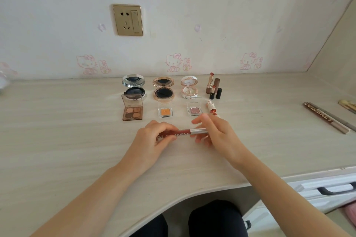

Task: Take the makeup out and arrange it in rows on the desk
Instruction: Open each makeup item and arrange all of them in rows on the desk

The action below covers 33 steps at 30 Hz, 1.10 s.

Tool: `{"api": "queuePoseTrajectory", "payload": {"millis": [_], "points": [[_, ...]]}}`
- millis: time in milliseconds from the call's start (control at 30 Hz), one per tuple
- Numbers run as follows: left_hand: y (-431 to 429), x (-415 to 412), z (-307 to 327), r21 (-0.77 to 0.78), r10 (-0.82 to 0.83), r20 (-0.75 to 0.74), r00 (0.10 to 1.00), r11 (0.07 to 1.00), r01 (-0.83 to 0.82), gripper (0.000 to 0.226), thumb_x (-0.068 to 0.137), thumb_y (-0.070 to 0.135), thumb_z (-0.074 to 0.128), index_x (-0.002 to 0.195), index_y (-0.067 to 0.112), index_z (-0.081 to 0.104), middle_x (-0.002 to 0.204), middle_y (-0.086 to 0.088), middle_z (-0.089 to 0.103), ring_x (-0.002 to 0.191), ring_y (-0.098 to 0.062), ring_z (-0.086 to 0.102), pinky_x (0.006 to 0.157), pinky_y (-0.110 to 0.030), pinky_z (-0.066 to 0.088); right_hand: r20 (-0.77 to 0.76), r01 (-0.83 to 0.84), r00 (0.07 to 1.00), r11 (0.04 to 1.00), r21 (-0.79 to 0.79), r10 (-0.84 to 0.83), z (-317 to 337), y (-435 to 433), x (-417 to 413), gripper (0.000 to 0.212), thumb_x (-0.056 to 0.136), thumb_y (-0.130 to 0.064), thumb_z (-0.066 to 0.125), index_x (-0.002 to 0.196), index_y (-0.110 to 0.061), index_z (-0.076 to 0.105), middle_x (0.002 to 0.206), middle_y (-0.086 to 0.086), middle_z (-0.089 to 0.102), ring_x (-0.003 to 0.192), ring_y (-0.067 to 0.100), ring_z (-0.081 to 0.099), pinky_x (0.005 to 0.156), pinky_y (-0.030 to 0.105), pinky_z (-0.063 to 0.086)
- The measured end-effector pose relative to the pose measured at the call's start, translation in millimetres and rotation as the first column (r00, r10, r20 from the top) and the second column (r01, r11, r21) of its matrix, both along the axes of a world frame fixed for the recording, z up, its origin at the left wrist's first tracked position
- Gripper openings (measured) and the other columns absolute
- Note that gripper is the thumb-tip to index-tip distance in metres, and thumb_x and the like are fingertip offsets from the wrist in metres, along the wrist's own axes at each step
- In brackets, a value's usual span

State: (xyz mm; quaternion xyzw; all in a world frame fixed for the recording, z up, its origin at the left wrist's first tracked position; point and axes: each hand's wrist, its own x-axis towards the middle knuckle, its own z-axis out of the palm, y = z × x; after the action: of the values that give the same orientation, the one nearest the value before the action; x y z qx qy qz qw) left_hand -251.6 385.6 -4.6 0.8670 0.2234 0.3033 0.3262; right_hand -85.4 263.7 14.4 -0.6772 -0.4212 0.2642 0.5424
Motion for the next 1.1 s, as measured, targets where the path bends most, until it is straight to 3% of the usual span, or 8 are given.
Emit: {"api": "queuePoseTrajectory", "payload": {"millis": [133,300,433,567,733,833,933,1100], "points": [[-0.3,-0.9,0.0,0.014,0.027,0.034,0.999,1.000,-0.027,0.022,0.084,0.018,0.071,0.098,0.036,0.069,0.086,0.010,0.059,0.084,-0.001,0.056,0.073,-0.007,0.039,0.215,0.068,0.975,0.998,-0.017,-0.063,-14.8,-0.7,-4.1,0.038,0.099,-0.033,0.043,0.074,-0.017,0.065,0.070,-0.004,0.069,0.066,0.005,0.057,0.066,0.019,0.043],[-1.5,0.5,0.7,0.041,0.034,0.022,0.999,0.999,-0.035,0.020,0.085,0.017,0.070,0.099,0.031,0.070,0.085,0.011,0.057,0.084,-0.001,0.055,0.072,-0.007,0.039,0.233,0.016,0.972,0.999,0.034,-0.023,-18.0,-3.4,1.5,0.019,0.091,-0.013,0.057,0.095,-0.030,0.062,0.096,-0.021,0.060,0.093,0.002,0.057,0.070,0.012,0.045],[-1.6,0.5,0.9,0.048,0.045,0.026,0.999,0.998,-0.046,0.019,0.084,0.017,0.070,0.099,0.028,0.071,0.085,0.011,0.059,0.085,-0.002,0.055,0.074,-0.008,0.040,0.091,0.067,0.993,0.996,0.063,-0.072,-15.4,-1.9,-0.8,0.015,0.090,-0.035,0.059,0.103,-0.030,0.060,0.098,-0.004,0.065,0.081,0.002,0.063,0.064,0.014,0.047],[-1.3,-0.7,0.1,0.043,0.037,0.046,0.998,0.998,-0.039,0.020,0.085,0.017,0.070,0.099,0.031,0.070,0.087,0.011,0.059,0.086,-0.003,0.056,0.075,-0.010,0.041,0.174,0.129,0.976,0.992,0.019,-0.130,-17.2,-0.7,-1.4,0.033,0.097,-0.031,0.049,0.072,-0.021,0.067,0.072,-0.001,0.067,0.056,0.003,0.054,0.056,0.012,0.041],[-0.2,0.0,-1.2,0.070,0.039,0.039,0.998,0.997,-0.041,0.021,0.084,0.017,0.071,0.100,0.031,0.069,0.087,0.014,0.058,0.087,0.001,0.056,0.074,-0.006,0.039,0.132,0.065,0.989,0.996,0.064,-0.073,-18.5,-3.5,1.9,0.019,0.088,-0.007,0.055,0.095,-0.024,0.062,0.096,0.001,0.064,0.082,0.011,0.061,0.068,0.019,0.049],[-0.4,0.7,-1.6,0.080,0.035,0.037,0.999,0.996,-0.038,0.021,0.084,0.017,0.070,0.101,0.030,0.069,0.088,0.014,0.057,0.087,0.003,0.055,0.074,-0.005,0.038,-0.011,0.107,0.994,0.991,0.076,-0.106,-17.5,-2.4,0.8,0.013,0.092,-0.012,0.052,0.100,-0.018,0.060,0.080,0.000,0.068,0.067,0.004,0.060,0.060,0.020,0.046],[-2.2,1.0,-2.0,0.108,0.029,0.036,0.999,0.994,-0.033,0.020,0.085,0.017,0.069,0.101,0.030,0.069,0.088,0.013,0.057,0.088,0.005,0.055,0.076,-0.003,0.037,0.077,0.119,0.990,0.992,0.030,-0.121,-18.8,-1.6,0.5,0.025,0.097,-0.027,0.047,0.084,-0.019,0.067,0.074,0.001,0.067,0.060,0.007,0.054,0.058,0.020,0.042],[-2.3,0.7,-2.3,0.115,0.036,0.037,0.999,0.993,-0.040,0.020,0.084,0.016,0.070,0.100,0.029,0.069,0.088,0.014,0.056,0.087,0.007,0.053,0.075,-0.001,0.035,0.114,0.039,0.992,0.997,0.065,-0.047,-17.8,-4.7,2.5,0.019,0.087,-0.006,0.056,0.090,-0.023,0.062,0.097,0.006,0.062,0.079,0.007,0.056,0.065,0.016,0.043]]}}
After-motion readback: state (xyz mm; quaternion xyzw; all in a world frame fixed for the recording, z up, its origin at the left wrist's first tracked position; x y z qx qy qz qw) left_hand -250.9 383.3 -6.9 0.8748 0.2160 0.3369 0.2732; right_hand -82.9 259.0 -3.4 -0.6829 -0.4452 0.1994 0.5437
